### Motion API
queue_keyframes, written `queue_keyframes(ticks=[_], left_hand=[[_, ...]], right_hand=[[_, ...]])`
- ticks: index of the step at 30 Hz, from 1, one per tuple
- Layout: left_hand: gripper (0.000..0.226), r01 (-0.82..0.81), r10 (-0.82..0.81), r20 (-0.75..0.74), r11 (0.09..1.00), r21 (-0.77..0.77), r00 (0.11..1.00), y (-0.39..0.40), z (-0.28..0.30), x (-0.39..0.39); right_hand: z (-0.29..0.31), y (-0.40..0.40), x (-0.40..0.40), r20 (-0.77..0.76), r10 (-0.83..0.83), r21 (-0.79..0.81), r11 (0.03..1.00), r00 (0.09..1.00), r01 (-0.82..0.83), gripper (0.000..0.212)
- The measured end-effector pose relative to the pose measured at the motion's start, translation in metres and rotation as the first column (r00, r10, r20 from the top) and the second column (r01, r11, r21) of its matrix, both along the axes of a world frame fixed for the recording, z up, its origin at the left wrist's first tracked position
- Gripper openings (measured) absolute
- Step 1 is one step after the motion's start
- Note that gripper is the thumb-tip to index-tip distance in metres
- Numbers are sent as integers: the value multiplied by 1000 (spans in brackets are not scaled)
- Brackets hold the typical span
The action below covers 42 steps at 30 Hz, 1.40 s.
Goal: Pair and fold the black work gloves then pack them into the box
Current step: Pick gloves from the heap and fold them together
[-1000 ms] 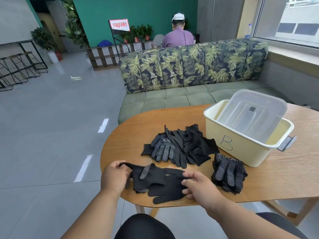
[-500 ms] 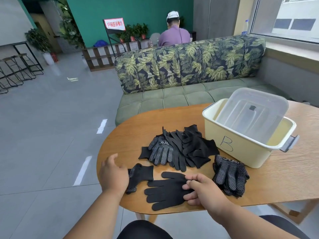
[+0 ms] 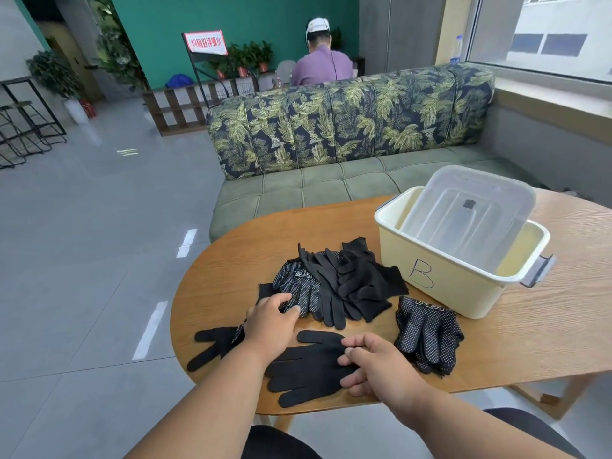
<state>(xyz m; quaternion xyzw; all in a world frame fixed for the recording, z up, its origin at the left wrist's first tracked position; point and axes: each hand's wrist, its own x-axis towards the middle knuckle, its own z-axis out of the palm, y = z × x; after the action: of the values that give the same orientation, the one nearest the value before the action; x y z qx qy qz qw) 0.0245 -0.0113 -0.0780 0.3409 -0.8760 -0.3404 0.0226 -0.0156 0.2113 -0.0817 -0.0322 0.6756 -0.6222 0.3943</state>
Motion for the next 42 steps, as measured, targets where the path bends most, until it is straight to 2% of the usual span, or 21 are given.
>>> queue_keyframes(ticks=[4,7,9,11,12,16,18,22,26,30,33,35,39,42], left_hand=[[24,-68,54,-230,996,-52,972,4,12,4],[13,-173,203,-417,979,108,886,17,35,15],[27,-202,329,-478,933,298,815,21,44,25],[41,-111,429,-503,832,544,750,22,50,36],[44,-48,445,-493,776,628,747,22,53,42],[48,196,356,-460,577,793,813,31,58,67],[45,285,317,-471,488,825,823,37,56,77],[48,337,346,-485,409,848,803,39,55,88],[34,395,394,-499,317,862,772,40,63,93],[41,400,427,-486,279,873,763,35,61,96],[56,400,457,-484,272,875,747,30,58,99],[52,395,468,-476,266,879,745,27,59,101],[31,377,500,-463,268,887,732,27,65,104],[24,334,554,-425,262,905,716,28,69,105]], right_hand=[[1,0,0,3,6,-7,1000,1000,-6,18],[1,0,-1,-2,10,-3,1000,1000,-10,17],[0,1,0,-10,8,-3,1000,1000,-8,17],[1,1,1,-21,6,3,1000,1000,-6,19],[1,1,1,-16,3,4,1000,1000,-3,21],[5,-2,1,93,13,-2,1000,996,-13,50],[5,-1,1,135,70,-15,998,988,-69,61],[6,-1,11,165,189,-48,982,968,-183,68],[10,-6,24,146,219,-107,973,965,-205,71],[17,-10,25,246,226,-266,951,943,-158,67],[17,-17,27,263,221,-245,957,939,-156,67],[15,-21,30,272,267,-228,951,924,-208,67],[11,-29,38,292,379,-293,909,878,-295,57],[11,-35,37,267,324,-312,920,908,-236,52]])
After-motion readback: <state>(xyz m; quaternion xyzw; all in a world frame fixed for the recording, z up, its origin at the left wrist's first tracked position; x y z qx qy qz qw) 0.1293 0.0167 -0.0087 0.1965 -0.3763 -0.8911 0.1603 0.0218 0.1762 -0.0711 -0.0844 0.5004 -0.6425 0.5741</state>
